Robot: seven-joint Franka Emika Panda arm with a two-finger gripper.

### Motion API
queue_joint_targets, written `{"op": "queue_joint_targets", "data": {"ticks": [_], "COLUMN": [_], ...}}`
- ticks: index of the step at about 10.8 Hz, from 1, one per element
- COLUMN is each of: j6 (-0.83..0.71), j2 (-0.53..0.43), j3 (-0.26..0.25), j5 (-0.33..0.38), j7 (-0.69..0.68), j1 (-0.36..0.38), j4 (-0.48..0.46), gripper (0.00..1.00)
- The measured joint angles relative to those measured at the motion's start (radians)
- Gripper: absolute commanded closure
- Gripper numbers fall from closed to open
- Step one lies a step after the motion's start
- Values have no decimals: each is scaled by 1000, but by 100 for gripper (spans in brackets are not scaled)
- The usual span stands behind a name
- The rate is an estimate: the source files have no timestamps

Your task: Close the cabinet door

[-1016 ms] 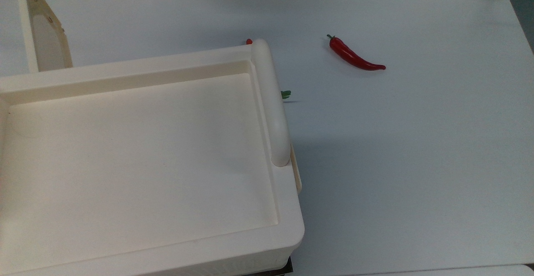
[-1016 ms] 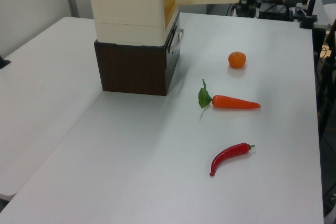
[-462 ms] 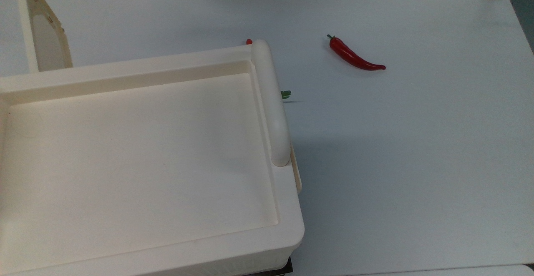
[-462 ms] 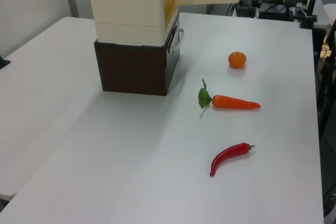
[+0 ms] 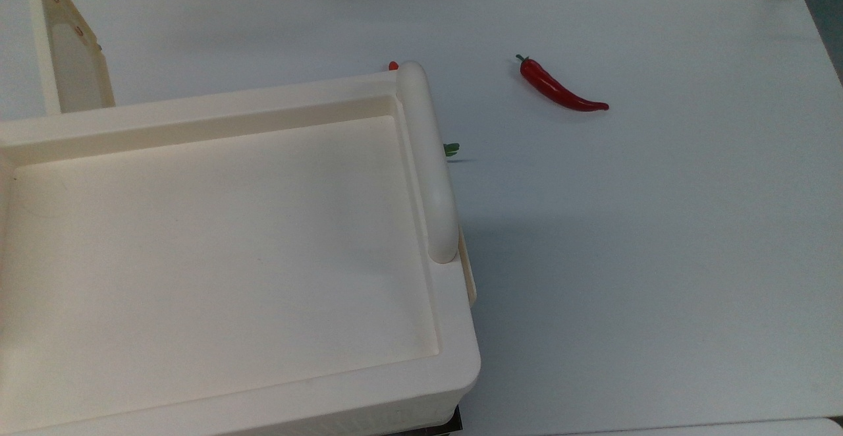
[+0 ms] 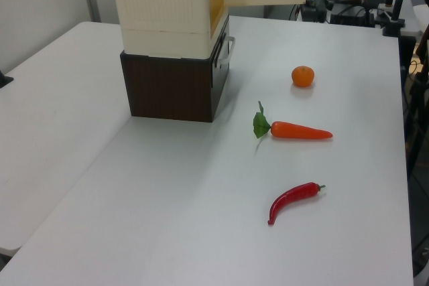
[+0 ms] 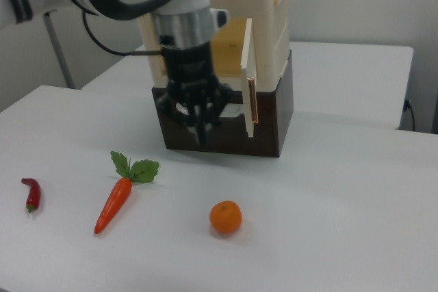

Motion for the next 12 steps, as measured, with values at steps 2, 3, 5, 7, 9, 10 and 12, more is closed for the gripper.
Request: {"op": "queue_joint_targets", "data": {"ticks": [2,3,5,7,9,10,12], "j6": [182,289,462,560,604,619,628], "j2": [22,37,76,117,140,149,157], "j3": [-79,-109,-156,-166,-163,-158,-143], "j5": [11,41,147,235,279,299,308], "j7": [-143,-197,-325,-387,-420,-432,-437], "j1": [-1,-1,-1,-1,6,15,38], "j4": [-2,-5,-15,-18,-18,-17,-17], "gripper": [98,98,97,97,97,97,97]}}
